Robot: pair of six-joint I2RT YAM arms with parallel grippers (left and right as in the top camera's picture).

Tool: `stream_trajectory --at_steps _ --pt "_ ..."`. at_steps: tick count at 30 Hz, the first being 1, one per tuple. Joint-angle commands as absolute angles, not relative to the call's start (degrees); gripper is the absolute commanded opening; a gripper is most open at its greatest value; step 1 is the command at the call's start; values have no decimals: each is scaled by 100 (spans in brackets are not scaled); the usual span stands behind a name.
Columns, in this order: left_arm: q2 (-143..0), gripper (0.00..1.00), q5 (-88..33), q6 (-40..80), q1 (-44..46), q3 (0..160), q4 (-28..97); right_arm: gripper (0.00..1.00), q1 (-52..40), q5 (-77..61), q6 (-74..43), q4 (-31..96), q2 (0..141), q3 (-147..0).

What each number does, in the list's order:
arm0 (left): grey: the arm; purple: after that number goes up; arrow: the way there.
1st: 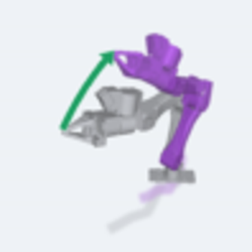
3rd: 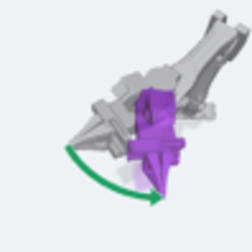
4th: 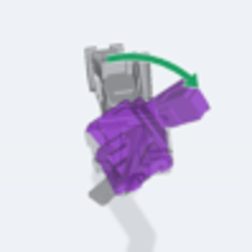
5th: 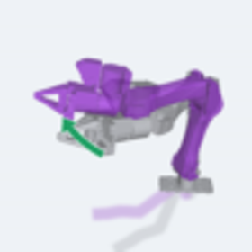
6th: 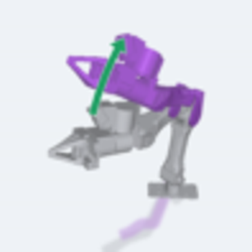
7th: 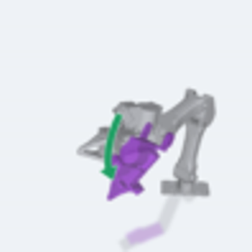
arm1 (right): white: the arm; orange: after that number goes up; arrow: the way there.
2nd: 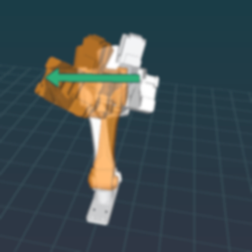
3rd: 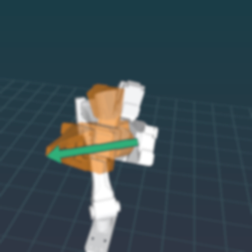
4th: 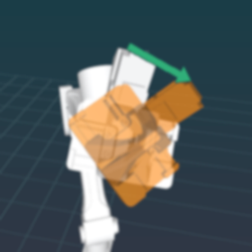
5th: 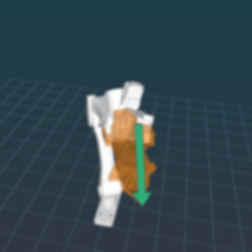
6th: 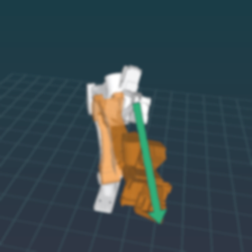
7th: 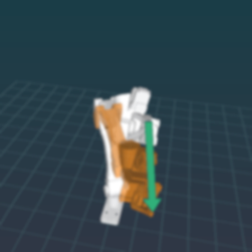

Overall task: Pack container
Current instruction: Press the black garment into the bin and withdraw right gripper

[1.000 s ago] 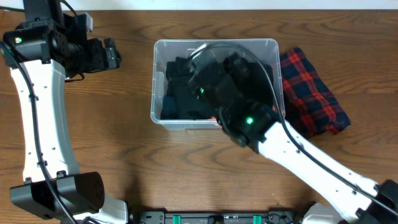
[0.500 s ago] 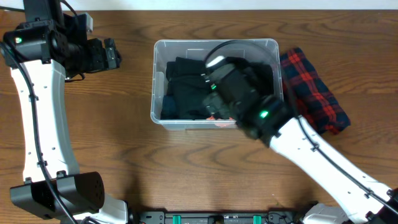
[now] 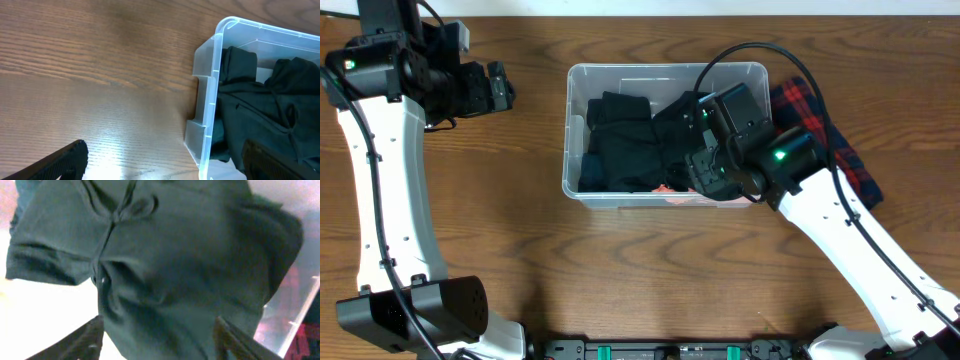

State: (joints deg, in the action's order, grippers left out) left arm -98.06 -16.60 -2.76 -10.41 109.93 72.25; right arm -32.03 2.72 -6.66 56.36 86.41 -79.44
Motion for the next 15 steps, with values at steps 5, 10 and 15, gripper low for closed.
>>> stream_trajectory --at_steps 5,10,15 --pt "-9854 98 -1737 -226 -1055 10960 7262 57 -3168 169 -814 5553 9179 -7896" --pt "-9854 98 -1734 -226 -1055 10960 7266 56 -3168 169 -812 5507 9887 -7889" --pt "-9854 98 -1734 -226 -1055 10960 7284 58 -3168 161 -814 5513 10801 -7889"
